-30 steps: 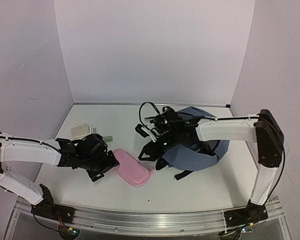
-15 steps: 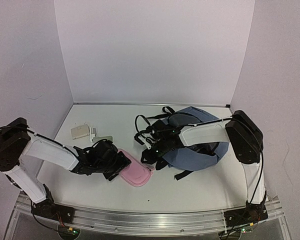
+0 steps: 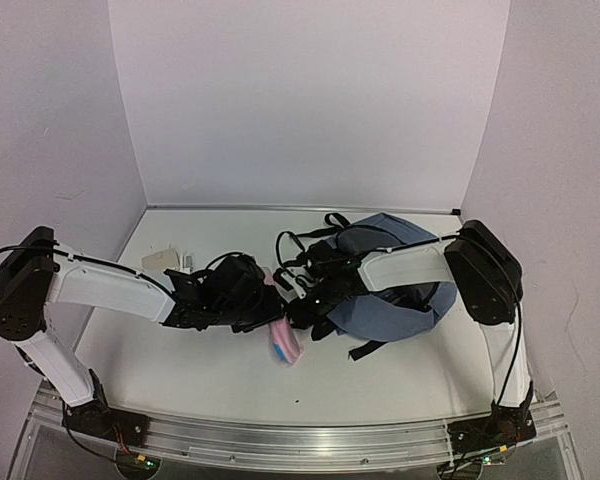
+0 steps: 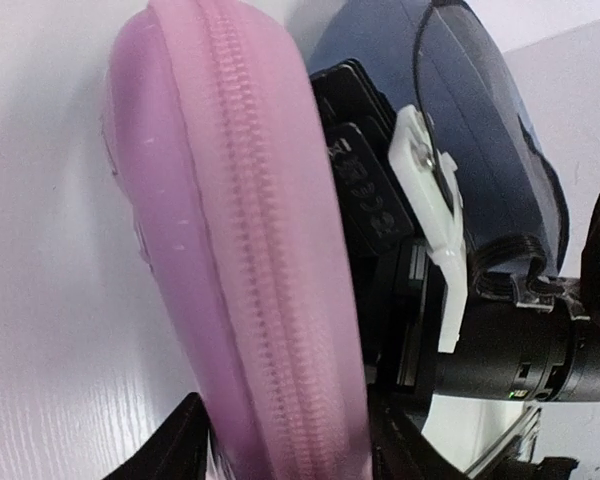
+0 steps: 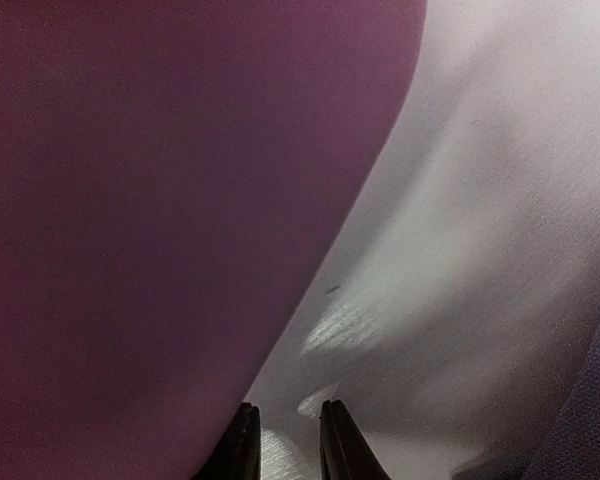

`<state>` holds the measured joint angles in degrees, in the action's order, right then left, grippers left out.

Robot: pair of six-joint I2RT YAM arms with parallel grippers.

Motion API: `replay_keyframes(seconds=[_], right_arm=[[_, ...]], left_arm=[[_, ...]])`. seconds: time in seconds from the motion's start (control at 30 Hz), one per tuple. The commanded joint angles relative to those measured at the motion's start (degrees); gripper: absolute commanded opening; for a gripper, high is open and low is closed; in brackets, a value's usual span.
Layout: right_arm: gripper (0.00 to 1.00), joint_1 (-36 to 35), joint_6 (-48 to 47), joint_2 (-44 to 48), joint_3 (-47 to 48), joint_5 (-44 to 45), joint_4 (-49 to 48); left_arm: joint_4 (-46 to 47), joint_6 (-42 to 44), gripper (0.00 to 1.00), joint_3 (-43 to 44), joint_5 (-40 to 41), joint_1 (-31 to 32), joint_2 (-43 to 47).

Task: Pack the student bag
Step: Adjust the stationery at the center of the board.

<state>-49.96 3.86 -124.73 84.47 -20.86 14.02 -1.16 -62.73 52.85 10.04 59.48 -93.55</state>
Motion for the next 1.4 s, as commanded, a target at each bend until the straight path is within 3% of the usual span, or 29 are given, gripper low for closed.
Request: replay_keyframes(seconds=[0.0,0.13,0.23,0.37,0.5,0.63,0.77,0.9,1.03,1.13,1.3,1.37], right_arm=[[0.35,-2.67,1.08,2.44,0.05,-8.59,-6.12],[0.4,-2.17,1.43,3.2,-0.63,-8.23,-6.05],[0.44,-1.8,1.98,4.31,-0.95,-7.82,-5.94],[0.54,-0.1,4.24,7.58,0.05,-9.02,-5.38],[0.66,3.09,7.19,12.49,2.36,-12.74,-4.2],[0.77,7.76,7.88,17.73,2.54,-15.02,-2.47],[0.86,12.0,5.32,22.27,0.17,-14.62,-0.48],[0.89,15.33,1.63,24.55,-1.75,-11.7,4.45],[0.9,16.95,1.49,27.14,-5.17,-11.54,5.83],[0.91,16.96,2.34,29.13,-6.77,-12.14,5.8],[0.93,16.98,2.8,30.46,-7.39,-13.26,5.97],[0.93,16.85,3.79,30.34,-7.57,-15.27,6.01]], left_arm=[[8.51,-2.84,0.56,-0.81,1.0,1.7,4.31],[5.5,-3.09,0.36,0.61,2.36,1.69,3.72],[-7.11,-4.55,0.16,5.67,5.79,1.69,3.34],[-25.6,-5.32,0.02,14.15,9.55,1.7,2.62],[-39.38,5.84,0.01,24.88,11.64,1.77,-0.23],[-60.65,15.43,0.02,38.7,16.95,1.77,-9.25],[-71.91,24.31,0.03,48.5,19.21,1.82,-19.47],[-78.12,26.65,0.05,54.77,18.73,1.89,-28.59],[-77.27,26.81,0.15,58.35,14.37,1.87,-32.71],[-73.4,27.12,0.46,59.13,8.36,1.85,-32.86],[-61.53,26.02,0.93,53.16,-1.63,0.97,-25.2],[-56.48,24.8,1.0,49.14,-5.49,-0.3,-20.23]])
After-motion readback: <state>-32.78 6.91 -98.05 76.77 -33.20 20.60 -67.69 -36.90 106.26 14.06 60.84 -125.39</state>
